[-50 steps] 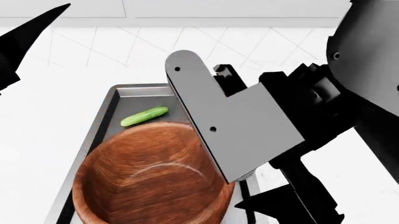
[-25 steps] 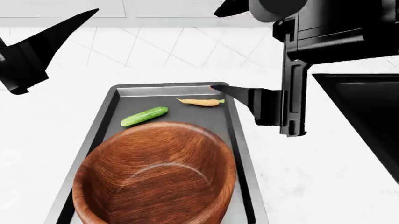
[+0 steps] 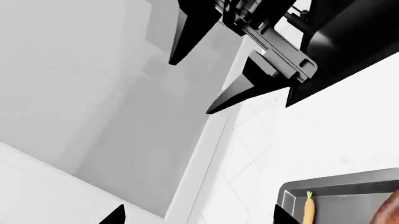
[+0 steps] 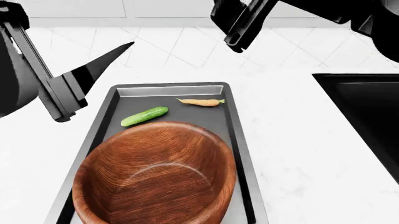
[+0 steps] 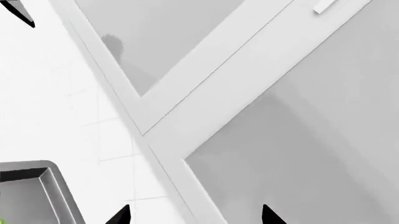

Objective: Place the two vegetables and bowl onto the tray for setting up a vegetable dip station.

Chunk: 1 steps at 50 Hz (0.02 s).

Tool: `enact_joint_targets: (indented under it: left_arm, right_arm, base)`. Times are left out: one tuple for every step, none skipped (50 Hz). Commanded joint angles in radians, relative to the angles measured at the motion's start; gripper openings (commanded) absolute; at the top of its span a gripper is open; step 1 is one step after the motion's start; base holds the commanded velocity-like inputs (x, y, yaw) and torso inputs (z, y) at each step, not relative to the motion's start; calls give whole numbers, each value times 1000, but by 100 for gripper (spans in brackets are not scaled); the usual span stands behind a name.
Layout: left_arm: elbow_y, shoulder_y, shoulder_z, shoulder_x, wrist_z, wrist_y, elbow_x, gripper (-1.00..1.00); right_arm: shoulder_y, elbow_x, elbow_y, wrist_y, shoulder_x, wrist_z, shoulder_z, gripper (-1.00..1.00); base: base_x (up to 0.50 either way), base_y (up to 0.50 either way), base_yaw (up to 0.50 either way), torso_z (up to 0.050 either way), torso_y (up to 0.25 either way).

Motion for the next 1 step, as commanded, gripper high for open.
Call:
enact_joint_targets:
  left_arm:
    - [148,208,-140,-109,-127,-35,-197,100]
  right_arm:
    - [-183,146,-216,127,33,242,101,100]
  base:
    - [0,0,0,0,0]
